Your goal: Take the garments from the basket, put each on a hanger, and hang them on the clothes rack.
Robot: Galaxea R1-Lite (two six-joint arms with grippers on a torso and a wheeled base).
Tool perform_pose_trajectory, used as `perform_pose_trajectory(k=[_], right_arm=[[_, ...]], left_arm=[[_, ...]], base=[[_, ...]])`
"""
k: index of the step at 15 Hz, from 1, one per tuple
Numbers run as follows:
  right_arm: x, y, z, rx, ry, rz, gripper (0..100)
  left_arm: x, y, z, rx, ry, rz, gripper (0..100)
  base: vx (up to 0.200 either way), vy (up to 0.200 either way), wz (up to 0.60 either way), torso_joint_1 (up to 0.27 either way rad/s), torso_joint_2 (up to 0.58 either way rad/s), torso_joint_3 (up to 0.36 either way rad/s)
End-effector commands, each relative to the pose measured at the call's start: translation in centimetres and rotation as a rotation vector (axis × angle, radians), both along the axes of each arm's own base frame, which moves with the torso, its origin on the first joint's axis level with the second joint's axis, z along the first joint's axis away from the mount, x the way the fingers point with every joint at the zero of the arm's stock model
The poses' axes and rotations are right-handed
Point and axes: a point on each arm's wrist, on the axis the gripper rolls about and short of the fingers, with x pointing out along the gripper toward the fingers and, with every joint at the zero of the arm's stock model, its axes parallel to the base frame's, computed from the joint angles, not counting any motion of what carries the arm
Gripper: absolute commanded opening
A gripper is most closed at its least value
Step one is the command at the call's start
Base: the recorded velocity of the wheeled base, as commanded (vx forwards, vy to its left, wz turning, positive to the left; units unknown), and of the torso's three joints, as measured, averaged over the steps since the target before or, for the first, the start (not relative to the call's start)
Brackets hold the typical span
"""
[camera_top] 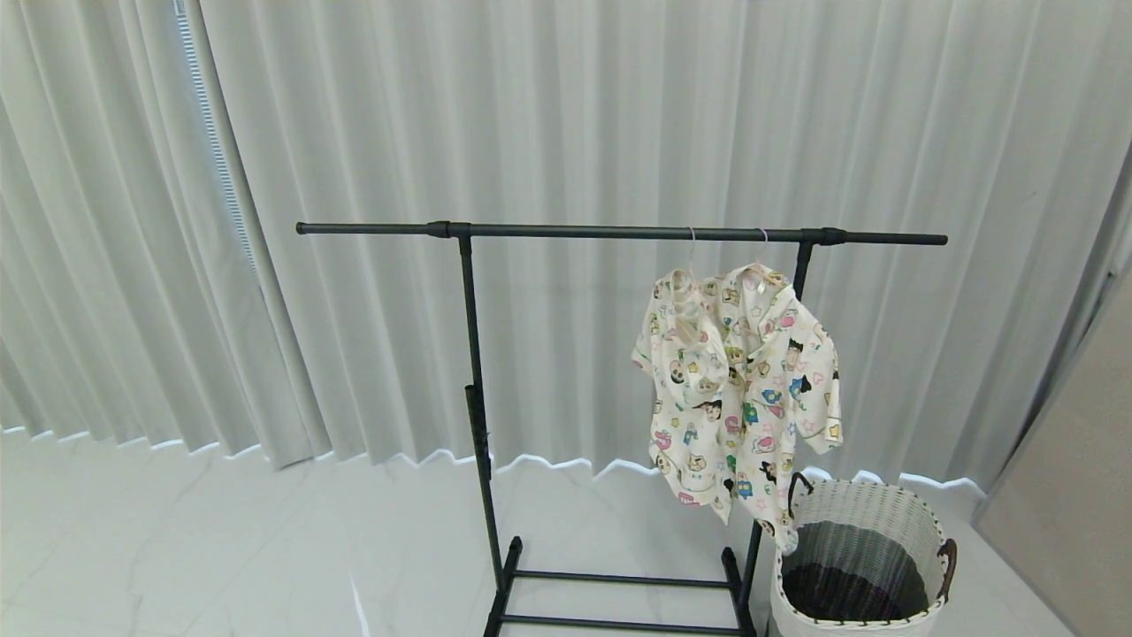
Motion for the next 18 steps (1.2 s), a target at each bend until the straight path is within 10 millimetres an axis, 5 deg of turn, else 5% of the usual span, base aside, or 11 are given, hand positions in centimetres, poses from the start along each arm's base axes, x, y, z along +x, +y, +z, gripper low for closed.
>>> perform_pose_trajectory(k=[1,18], right_arm=[[-0.05,0.0,-0.02,0.0,-0.006,0.0,100],[-0.05,0.0,-0.02,0.0,-0.006,0.0,100]], left_arm=[[-0.01,0.0,0.02,0.001,-0.001,0.0,100],[-0.01,0.0,0.02,0.001,-0.001,0.0,100]], base=[[0.0,0.0,0.0,0.0,0.0,0.0],[0.0,0.0,0.0,0.0,0.0,0.0]])
